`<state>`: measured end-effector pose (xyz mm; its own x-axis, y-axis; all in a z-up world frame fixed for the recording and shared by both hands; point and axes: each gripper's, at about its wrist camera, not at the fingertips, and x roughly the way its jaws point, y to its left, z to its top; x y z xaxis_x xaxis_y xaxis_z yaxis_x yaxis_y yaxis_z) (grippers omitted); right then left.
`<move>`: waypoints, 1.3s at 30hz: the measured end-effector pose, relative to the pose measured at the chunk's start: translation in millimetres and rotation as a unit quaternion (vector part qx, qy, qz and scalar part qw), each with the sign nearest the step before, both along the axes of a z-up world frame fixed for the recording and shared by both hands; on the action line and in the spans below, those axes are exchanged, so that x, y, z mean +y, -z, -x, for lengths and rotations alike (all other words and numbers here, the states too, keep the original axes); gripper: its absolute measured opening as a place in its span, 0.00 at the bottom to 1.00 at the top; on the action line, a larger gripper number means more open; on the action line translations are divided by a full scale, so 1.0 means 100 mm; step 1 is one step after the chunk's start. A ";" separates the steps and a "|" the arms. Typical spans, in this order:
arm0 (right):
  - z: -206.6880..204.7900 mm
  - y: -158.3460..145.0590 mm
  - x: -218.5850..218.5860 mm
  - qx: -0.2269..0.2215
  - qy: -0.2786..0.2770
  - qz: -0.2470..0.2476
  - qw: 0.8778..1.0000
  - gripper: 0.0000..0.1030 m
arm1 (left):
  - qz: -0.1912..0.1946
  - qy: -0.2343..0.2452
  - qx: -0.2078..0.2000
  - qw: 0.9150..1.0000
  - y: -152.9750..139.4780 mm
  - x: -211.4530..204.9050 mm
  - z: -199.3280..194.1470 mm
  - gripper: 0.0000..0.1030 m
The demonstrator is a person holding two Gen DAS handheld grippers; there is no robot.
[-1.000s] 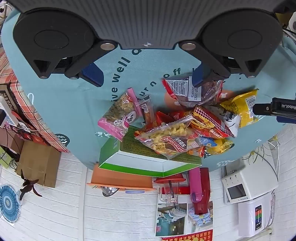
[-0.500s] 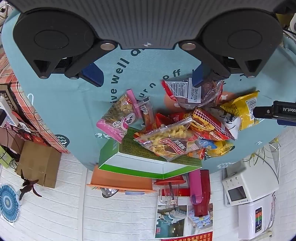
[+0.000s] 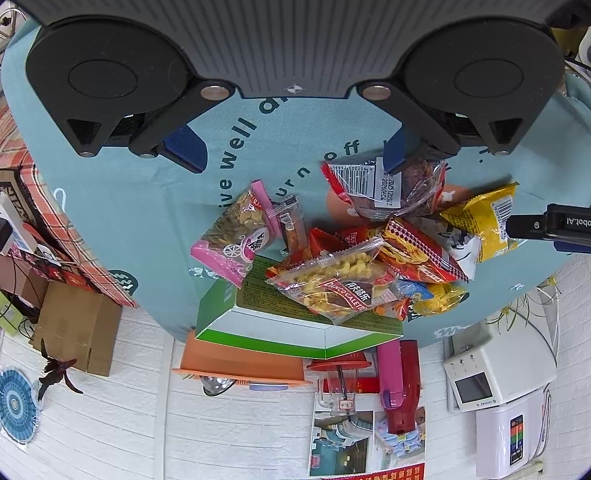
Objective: Organize snacks
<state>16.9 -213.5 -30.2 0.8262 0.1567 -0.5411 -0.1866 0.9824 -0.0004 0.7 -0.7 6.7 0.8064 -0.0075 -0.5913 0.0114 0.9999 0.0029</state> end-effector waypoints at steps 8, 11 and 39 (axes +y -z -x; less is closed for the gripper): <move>-0.01 0.03 -0.01 0.003 0.001 -0.003 1.000 1.00 | 0.000 0.000 0.001 1.000 0.04 0.01 0.00 1.00; -0.02 0.04 0.00 0.004 0.001 -0.003 1.000 1.00 | 0.000 0.001 0.001 1.000 0.04 0.02 0.00 1.00; 0.01 0.01 -0.14 -0.118 -0.040 -0.127 0.984 1.00 | 0.130 0.067 0.000 0.989 -0.06 0.18 -0.12 1.00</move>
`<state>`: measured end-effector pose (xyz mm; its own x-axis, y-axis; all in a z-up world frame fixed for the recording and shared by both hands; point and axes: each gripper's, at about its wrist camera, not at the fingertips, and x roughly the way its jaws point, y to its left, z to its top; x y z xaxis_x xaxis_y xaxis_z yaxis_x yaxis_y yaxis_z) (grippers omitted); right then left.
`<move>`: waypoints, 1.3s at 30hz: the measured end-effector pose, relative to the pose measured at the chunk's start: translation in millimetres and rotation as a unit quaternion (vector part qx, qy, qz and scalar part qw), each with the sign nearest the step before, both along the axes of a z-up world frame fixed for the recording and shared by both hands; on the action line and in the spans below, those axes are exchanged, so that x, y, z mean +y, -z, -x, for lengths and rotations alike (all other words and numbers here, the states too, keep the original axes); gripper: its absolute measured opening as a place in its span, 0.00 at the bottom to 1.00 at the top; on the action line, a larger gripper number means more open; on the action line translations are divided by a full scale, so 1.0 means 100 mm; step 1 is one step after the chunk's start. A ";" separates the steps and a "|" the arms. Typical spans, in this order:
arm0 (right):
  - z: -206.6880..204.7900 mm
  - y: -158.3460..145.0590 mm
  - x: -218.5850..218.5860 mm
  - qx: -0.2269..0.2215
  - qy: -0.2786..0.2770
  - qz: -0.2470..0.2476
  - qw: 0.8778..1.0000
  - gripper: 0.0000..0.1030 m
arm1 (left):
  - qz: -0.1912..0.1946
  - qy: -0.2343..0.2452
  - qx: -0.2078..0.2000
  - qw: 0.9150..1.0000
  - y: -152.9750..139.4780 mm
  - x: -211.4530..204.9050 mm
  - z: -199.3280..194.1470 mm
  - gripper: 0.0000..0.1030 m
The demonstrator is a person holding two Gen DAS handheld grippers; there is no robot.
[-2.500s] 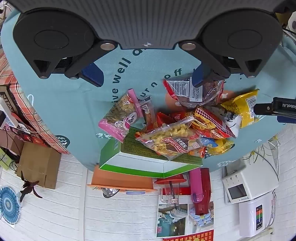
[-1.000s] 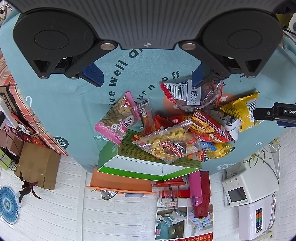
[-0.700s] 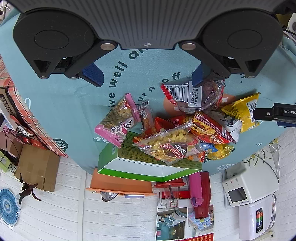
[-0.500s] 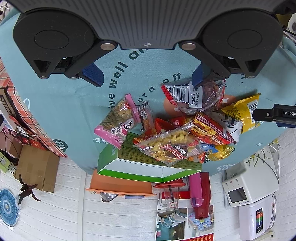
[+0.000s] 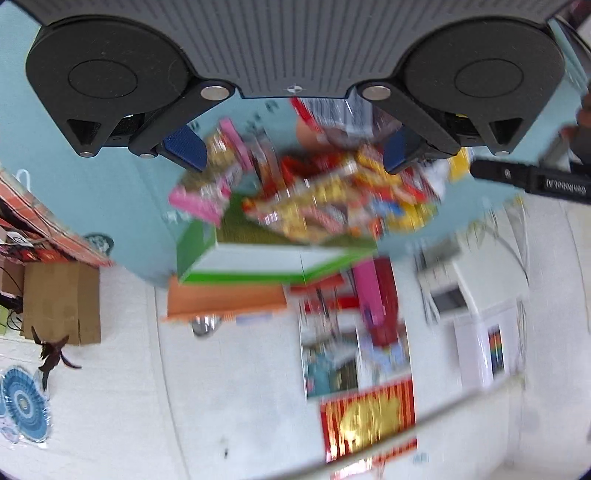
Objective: Organize snacks
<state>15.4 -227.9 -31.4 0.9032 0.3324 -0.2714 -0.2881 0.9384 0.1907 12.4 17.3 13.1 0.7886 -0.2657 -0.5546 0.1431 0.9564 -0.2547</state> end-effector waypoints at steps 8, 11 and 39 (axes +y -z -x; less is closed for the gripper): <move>-0.47 -0.05 0.15 0.051 -0.048 -0.008 0.998 1.00 | 0.019 0.093 -0.024 0.995 -0.37 -0.28 -0.51 1.00; -0.65 -0.03 0.10 0.085 -0.044 -0.047 0.994 1.00 | 0.007 0.131 -0.005 0.991 -0.35 -0.42 -0.88 1.00; -0.96 -0.43 0.03 0.048 -0.054 -0.046 0.996 0.41 | 0.077 0.229 0.074 0.967 -0.36 -0.60 -1.58 0.57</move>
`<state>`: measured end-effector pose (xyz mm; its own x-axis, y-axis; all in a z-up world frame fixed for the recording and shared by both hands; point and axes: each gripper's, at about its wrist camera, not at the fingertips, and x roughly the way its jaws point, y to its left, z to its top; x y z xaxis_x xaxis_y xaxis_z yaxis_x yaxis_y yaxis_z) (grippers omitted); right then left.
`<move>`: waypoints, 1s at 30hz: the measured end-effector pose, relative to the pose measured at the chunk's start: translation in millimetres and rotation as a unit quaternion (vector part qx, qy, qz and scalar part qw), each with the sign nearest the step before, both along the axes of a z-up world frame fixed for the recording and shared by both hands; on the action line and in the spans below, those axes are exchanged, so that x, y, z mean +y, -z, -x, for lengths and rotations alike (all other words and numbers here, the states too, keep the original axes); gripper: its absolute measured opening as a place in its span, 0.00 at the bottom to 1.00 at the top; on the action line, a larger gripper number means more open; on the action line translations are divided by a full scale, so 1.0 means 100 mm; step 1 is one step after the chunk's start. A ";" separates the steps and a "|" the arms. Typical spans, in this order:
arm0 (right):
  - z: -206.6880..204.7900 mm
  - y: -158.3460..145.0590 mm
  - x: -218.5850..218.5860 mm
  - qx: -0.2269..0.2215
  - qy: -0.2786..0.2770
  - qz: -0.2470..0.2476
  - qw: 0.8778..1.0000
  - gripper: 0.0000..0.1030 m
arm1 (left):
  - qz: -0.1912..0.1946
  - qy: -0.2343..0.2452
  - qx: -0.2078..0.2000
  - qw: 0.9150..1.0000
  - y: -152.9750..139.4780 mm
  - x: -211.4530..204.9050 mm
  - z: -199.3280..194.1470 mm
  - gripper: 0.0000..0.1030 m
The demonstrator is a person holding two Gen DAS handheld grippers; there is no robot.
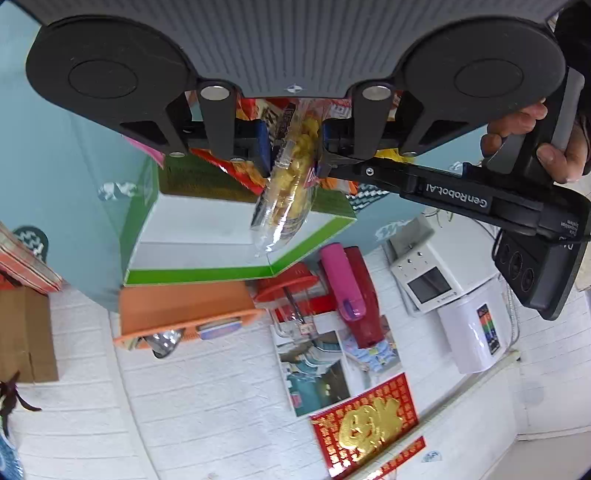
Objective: Organize snacks
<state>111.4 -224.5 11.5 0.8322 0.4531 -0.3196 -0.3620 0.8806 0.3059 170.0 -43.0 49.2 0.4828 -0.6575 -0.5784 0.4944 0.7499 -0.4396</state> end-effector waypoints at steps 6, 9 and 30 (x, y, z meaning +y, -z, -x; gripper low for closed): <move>-0.14 -0.03 0.01 -0.002 0.001 0.020 1.000 0.40 | -0.002 -0.017 -0.035 0.999 -0.06 0.02 -0.06 1.00; -0.12 0.09 0.01 0.011 0.027 0.050 0.998 0.51 | 0.009 -0.025 -0.006 1.000 0.09 0.05 -0.14 1.00; 0.03 0.32 -0.08 0.043 0.052 0.028 0.997 0.66 | -0.021 0.014 0.024 0.999 0.29 -0.16 -0.10 0.80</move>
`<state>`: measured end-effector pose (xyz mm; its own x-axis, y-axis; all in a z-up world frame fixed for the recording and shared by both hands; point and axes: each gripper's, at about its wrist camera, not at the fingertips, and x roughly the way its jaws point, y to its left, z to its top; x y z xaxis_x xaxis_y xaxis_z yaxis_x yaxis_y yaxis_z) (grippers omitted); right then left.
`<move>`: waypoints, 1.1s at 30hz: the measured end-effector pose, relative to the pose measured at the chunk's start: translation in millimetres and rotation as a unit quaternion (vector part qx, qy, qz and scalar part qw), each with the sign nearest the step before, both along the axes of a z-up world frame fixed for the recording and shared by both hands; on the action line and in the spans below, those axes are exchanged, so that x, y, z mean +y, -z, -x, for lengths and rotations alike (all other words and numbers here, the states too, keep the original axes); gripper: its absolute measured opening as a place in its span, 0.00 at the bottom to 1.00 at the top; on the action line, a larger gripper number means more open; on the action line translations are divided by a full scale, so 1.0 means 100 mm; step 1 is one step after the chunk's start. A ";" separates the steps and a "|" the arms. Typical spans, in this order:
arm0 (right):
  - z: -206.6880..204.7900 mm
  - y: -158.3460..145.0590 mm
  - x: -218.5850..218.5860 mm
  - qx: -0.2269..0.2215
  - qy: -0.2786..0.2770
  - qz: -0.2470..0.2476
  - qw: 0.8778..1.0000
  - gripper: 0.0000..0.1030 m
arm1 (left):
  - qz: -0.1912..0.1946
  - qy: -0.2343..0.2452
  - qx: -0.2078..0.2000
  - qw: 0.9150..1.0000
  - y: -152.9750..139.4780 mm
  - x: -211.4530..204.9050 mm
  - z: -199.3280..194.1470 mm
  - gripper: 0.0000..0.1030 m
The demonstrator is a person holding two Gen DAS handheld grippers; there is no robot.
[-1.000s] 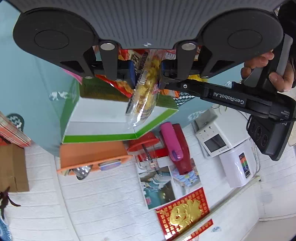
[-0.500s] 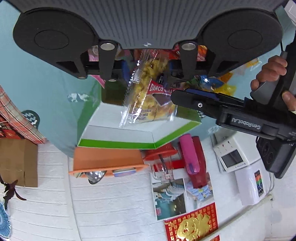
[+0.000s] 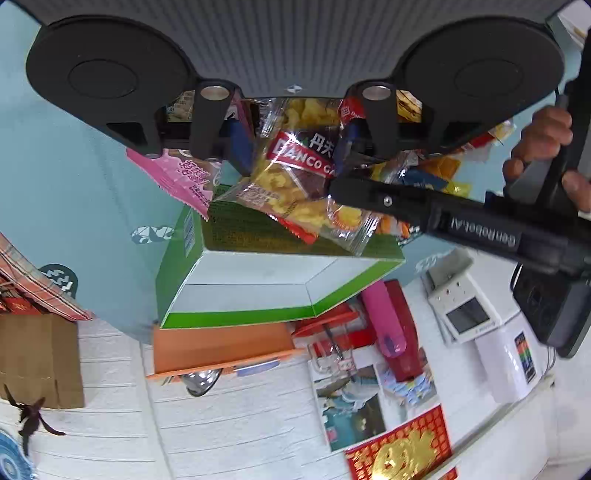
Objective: Organize snacks
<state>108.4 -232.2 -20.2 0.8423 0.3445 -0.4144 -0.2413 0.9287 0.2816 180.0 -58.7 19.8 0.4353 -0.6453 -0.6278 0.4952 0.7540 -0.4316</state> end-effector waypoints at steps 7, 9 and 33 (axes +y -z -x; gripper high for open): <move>-0.05 -0.50 0.03 -0.101 0.005 0.028 0.994 0.65 | 0.032 -0.012 -0.084 0.996 -0.56 -0.02 -0.02 0.80; -0.17 -0.57 0.03 -0.123 0.010 0.041 0.991 0.65 | 0.038 -0.020 -0.098 0.994 -0.63 -0.03 -0.12 0.80; -1.03 -0.24 -0.23 -0.075 0.057 0.043 0.995 1.00 | 0.020 -0.106 -0.062 0.992 -0.17 0.03 -1.10 1.00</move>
